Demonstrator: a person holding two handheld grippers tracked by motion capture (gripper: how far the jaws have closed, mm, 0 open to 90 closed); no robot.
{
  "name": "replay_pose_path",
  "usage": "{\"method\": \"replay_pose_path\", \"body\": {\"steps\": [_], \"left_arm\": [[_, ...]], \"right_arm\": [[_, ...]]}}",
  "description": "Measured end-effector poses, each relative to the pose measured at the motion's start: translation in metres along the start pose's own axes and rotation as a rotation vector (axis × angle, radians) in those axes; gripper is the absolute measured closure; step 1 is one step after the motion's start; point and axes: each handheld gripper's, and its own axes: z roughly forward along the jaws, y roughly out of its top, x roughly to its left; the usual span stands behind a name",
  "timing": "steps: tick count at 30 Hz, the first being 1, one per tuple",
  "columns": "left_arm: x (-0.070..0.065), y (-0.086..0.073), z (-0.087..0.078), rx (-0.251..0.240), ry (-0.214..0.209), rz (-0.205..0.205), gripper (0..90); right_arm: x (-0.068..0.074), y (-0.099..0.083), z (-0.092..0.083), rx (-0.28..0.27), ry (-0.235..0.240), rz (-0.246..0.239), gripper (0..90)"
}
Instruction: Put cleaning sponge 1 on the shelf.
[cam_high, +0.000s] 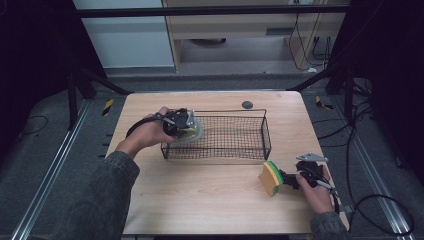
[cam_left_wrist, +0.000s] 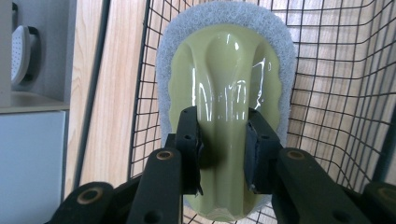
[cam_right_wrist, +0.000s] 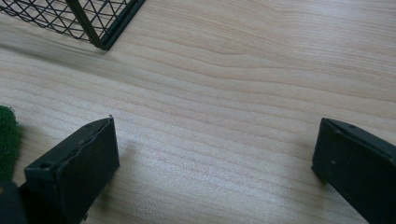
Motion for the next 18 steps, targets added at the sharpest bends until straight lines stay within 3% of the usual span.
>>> {"method": "replay_pose_path", "body": {"steps": [18], "left_arm": [[-0.005, -0.005, 0.021, 0.021, -0.046, -0.015, 70.4]], "right_arm": [[0.000, 0.000, 0.000, 0.000, 0.001, -0.002, 0.7]]}}
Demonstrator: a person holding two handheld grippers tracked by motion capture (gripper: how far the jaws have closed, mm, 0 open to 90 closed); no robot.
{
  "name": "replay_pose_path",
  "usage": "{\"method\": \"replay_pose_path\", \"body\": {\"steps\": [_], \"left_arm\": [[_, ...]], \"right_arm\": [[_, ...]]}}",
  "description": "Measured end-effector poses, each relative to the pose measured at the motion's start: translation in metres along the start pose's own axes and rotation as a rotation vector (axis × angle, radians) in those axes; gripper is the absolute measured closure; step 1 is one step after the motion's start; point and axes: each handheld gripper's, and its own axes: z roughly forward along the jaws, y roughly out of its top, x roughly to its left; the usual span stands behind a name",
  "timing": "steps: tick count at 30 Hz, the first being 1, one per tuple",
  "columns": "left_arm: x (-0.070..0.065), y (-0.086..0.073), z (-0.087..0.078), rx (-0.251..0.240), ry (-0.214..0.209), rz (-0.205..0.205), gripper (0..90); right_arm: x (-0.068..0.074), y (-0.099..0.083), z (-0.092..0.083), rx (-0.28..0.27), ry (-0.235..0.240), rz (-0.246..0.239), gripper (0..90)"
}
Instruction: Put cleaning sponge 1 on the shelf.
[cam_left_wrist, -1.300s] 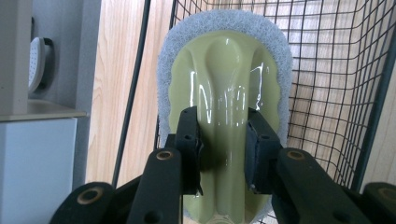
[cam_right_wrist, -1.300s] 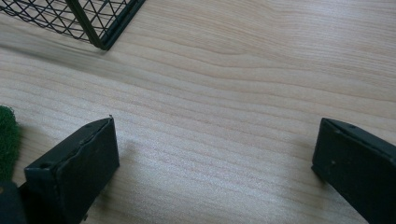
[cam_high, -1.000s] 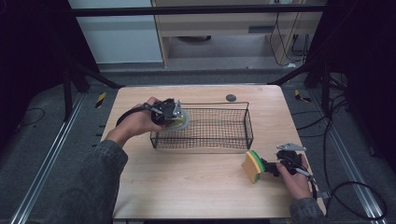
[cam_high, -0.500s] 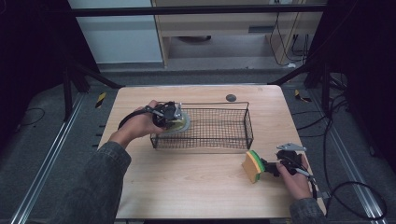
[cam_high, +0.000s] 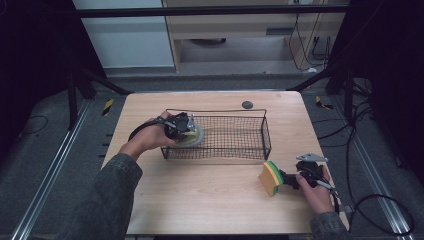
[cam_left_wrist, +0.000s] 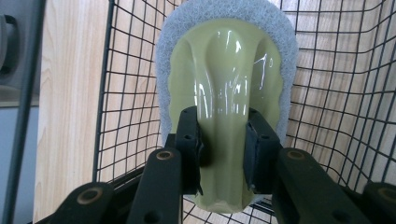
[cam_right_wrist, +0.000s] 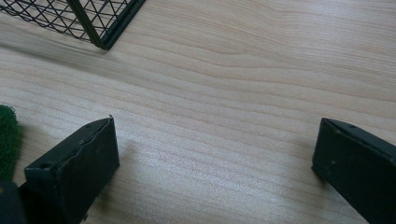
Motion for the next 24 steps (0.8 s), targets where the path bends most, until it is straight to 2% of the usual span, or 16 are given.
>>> {"method": "replay_pose_path", "body": {"steps": [10, 11, 24], "left_arm": [[-0.001, 0.002, 0.004, 0.007, -0.019, -0.002, 70.2], [-0.001, 0.002, 0.005, 0.007, -0.023, -0.014, 70.2], [-0.002, 0.007, 0.013, 0.022, -0.047, -0.028, 66.8]], "right_arm": [[0.000, 0.000, 0.000, 0.000, -0.001, -0.002, 0.7], [0.000, 0.000, 0.000, 0.000, 0.000, 0.000, 0.7], [0.000, 0.000, 0.000, 0.000, 0.000, 0.000, 0.7]]}}
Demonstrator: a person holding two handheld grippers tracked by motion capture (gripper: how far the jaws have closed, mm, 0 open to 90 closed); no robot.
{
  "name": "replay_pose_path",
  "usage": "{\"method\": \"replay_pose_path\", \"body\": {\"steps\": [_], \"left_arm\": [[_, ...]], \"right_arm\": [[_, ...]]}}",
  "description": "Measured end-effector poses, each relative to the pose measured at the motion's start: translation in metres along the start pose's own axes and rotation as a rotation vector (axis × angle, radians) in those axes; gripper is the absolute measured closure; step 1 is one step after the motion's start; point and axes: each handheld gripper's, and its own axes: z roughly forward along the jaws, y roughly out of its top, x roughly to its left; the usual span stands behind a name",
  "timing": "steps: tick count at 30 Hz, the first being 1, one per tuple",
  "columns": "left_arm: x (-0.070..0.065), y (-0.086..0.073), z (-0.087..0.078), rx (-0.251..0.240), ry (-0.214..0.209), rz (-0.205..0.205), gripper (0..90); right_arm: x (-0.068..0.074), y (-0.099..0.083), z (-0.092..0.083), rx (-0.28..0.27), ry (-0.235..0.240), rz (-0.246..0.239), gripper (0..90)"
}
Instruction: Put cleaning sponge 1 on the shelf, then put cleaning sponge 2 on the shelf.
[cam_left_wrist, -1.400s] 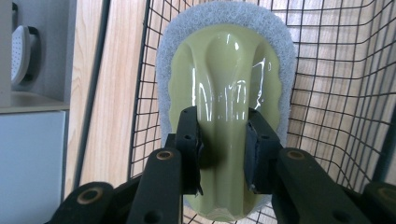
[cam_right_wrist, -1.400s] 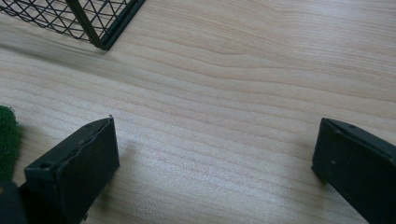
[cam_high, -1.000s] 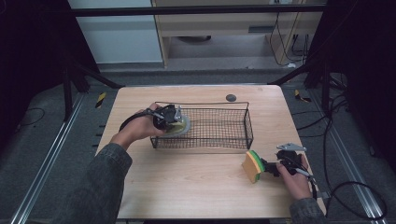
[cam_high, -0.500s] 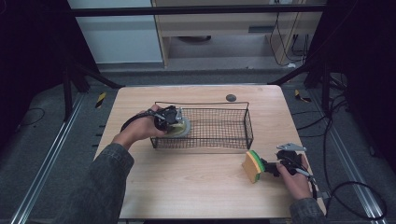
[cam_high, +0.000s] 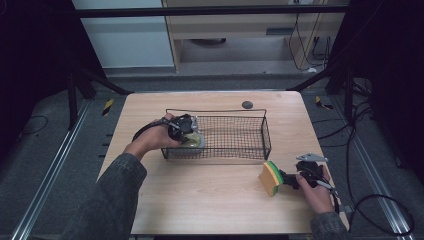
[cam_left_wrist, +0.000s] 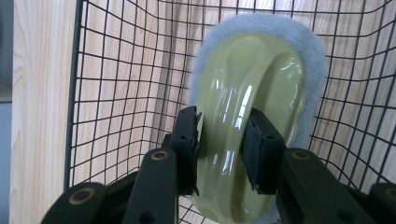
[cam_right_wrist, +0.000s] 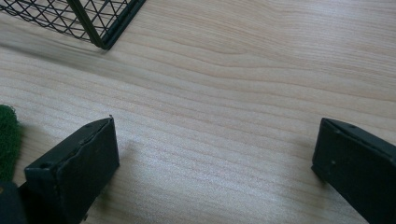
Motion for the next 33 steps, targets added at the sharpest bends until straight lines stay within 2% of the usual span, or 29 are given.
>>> {"method": "replay_pose_path", "body": {"steps": [3, 4, 7, 8, 10, 13, 14, 15, 17, 18, 20, 21, 22, 23, 24, 25, 26, 27, 28, 29, 31, 32, 33], "left_arm": [[0.000, 0.000, -0.003, -0.009, 0.001, -0.013, 63.6], [0.000, 0.001, -0.006, -0.016, 0.005, -0.024, 59.2], [0.001, 0.000, -0.010, -0.031, 0.020, -0.034, 54.3], [0.003, 0.000, -0.017, -0.058, 0.036, -0.054, 53.5], [0.004, 0.000, -0.019, -0.072, 0.038, -0.063, 51.6], [0.005, 0.000, -0.030, -0.125, 0.046, -0.099, 49.7], [0.005, 0.000, -0.040, -0.156, 0.072, -0.130, 46.0], [0.005, 0.000, -0.040, -0.156, 0.072, -0.130, 43.8], [0.004, -0.001, -0.048, -0.189, 0.101, -0.155, 42.1], [0.003, -0.001, -0.052, -0.199, 0.112, -0.172, 35.2], [0.000, -0.003, -0.061, -0.230, 0.157, -0.236, 26.4], [0.000, -0.003, -0.061, -0.230, 0.157, -0.236, 22.3], [-0.001, -0.004, -0.063, -0.231, 0.162, -0.256, 18.5], [-0.003, -0.007, -0.067, -0.251, 0.175, -0.288, 18.5], [-0.007, -0.015, -0.074, -0.299, 0.180, -0.379, 13.1], [-0.007, -0.015, -0.074, -0.299, 0.180, -0.379, 11.4], [-0.012, -0.022, -0.079, -0.347, 0.175, -0.453, 10.3], [-0.012, -0.022, -0.079, -0.347, 0.175, -0.453, 9.7], [-0.015, -0.027, -0.082, -0.364, 0.177, -0.492, 8.8], [-0.023, -0.040, -0.088, -0.402, 0.179, -0.549, 7.4], [-0.026, -0.045, -0.090, -0.414, 0.182, -0.562, 6.3], [-0.038, -0.059, -0.095, -0.454, 0.209, -0.614, 6.1], [-0.038, -0.059, -0.095, -0.454, 0.209, -0.614, 5.3]], "right_arm": [[0.000, 0.000, 0.000, 0.000, 0.000, 0.000, 0.7], [0.000, 0.000, 0.000, 0.000, 0.000, 0.000, 0.7], [0.000, 0.000, 0.000, 0.000, -0.001, -0.001, 0.7], [0.000, 0.000, 0.000, 0.000, 0.000, 0.000, 0.7], [0.000, 0.000, 0.000, 0.000, 0.000, 0.000, 0.7], [0.000, 0.000, 0.000, 0.000, -0.001, -0.001, 0.7], [0.000, 0.000, 0.000, -0.002, 0.000, -0.003, 0.7], [0.000, 0.000, 0.000, -0.002, 0.000, -0.003, 0.7], [0.000, 0.000, 0.000, 0.000, 0.003, 0.004, 0.7], [0.000, 0.000, 0.000, 0.000, 0.003, 0.003, 0.7], [0.000, 0.000, 0.000, 0.000, 0.003, 0.004, 0.7], [0.000, 0.000, 0.000, 0.000, 0.003, 0.004, 0.7], [0.000, 0.000, 0.000, 0.000, 0.003, 0.004, 0.7], [0.000, 0.000, 0.000, 0.000, 0.003, 0.004, 0.7], [0.000, 0.000, 0.000, 0.000, 0.003, 0.004, 0.7], [0.000, 0.000, 0.000, -0.001, 0.004, 0.004, 0.7], [0.000, 0.000, 0.000, 0.000, 0.004, 0.006, 0.7], [0.000, 0.000, 0.000, 0.000, 0.004, 0.006, 0.7], [0.000, 0.000, 0.000, 0.000, 0.004, 0.006, 0.7], [0.000, 0.000, 0.000, 0.000, 0.004, 0.006, 0.7], [0.000, 0.000, 0.000, -0.001, 0.005, 0.007, 0.7], [0.000, 0.000, 0.000, -0.001, 0.008, 0.008, 0.8], [0.000, 0.000, 0.000, -0.001, 0.008, 0.008, 0.8]]}}
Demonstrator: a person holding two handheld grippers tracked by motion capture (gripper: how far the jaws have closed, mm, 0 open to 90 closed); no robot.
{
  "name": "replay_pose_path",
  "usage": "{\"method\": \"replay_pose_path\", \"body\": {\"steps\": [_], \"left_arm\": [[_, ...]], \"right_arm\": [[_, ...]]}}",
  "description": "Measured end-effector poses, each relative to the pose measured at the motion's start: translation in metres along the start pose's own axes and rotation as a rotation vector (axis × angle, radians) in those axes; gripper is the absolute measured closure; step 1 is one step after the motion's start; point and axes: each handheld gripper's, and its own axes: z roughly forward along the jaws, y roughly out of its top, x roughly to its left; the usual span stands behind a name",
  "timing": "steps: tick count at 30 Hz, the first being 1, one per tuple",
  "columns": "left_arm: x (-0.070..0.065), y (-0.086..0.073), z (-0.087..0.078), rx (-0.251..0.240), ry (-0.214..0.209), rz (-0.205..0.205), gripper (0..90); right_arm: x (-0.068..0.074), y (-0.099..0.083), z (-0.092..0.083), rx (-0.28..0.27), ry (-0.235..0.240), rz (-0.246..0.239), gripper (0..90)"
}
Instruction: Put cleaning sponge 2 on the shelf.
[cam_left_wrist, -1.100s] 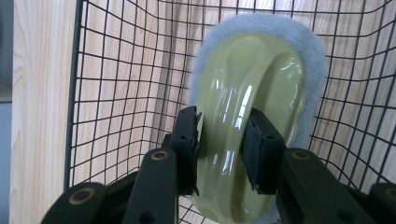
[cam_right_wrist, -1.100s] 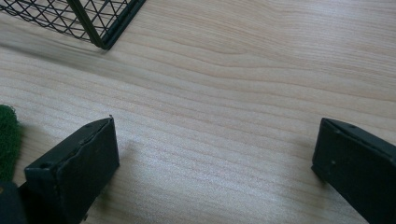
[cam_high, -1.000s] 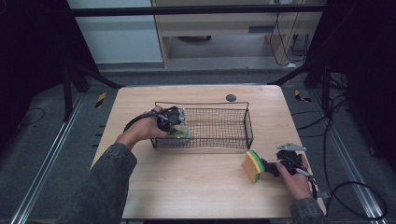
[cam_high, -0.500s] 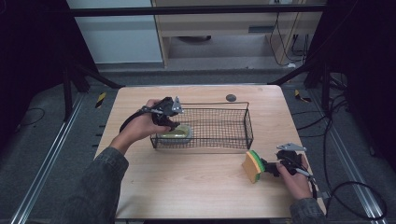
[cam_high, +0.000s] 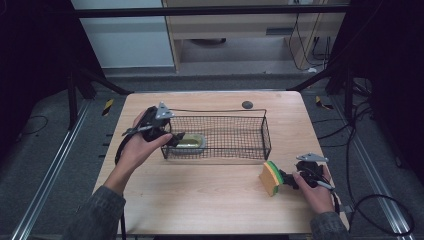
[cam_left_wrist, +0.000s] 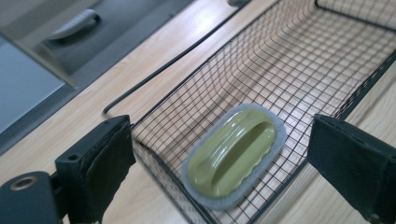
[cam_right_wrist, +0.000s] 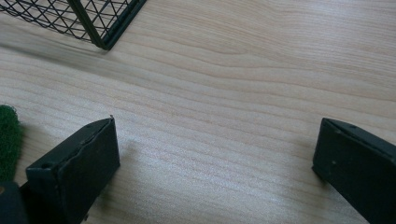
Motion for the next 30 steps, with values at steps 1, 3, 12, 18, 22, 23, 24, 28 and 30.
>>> {"method": "replay_pose_path", "body": {"steps": [1, 3, 12, 18, 22, 23, 24, 28, 30], "left_arm": [[-0.001, -0.007, -0.005, -0.014, 0.000, -0.018, 5.3], [-0.006, -0.029, -0.015, -0.032, 0.013, -0.065, 4.2], [-0.023, -0.108, -0.011, 0.068, 0.060, -0.146, 5.3], [-0.028, -0.134, 0.000, 0.126, 0.057, -0.134, 5.4], [-0.023, -0.144, 0.005, 0.109, 0.026, -0.242, 5.3], [-0.022, -0.144, 0.007, 0.118, 0.035, -0.229, 5.5], [-0.022, -0.144, 0.007, 0.118, 0.035, -0.229, 5.5], [-0.018, -0.150, 0.015, 0.150, 0.009, -0.261, 5.5], [-0.018, -0.155, 0.021, 0.177, 0.002, -0.261, 5.5]], "right_arm": [[0.000, 0.000, 0.000, 0.000, 0.001, 0.002, 0.8], [0.000, 0.000, 0.000, 0.001, -0.001, -0.002, 0.8], [0.003, -0.008, -0.016, 0.000, -0.001, -0.033, 11.9], [0.010, -0.008, -0.035, 0.052, -0.019, -0.069, 13.9], [0.022, -0.010, -0.054, 0.102, 0.016, -0.097, 13.2], [0.025, -0.011, -0.057, 0.115, 0.024, -0.098, 13.3], [0.025, -0.011, -0.057, 0.115, 0.024, -0.098, 13.3], [0.032, -0.014, -0.063, 0.153, 0.043, -0.119, 15.1], [0.033, -0.017, -0.070, 0.165, 0.068, -0.116, 16.5]]}}
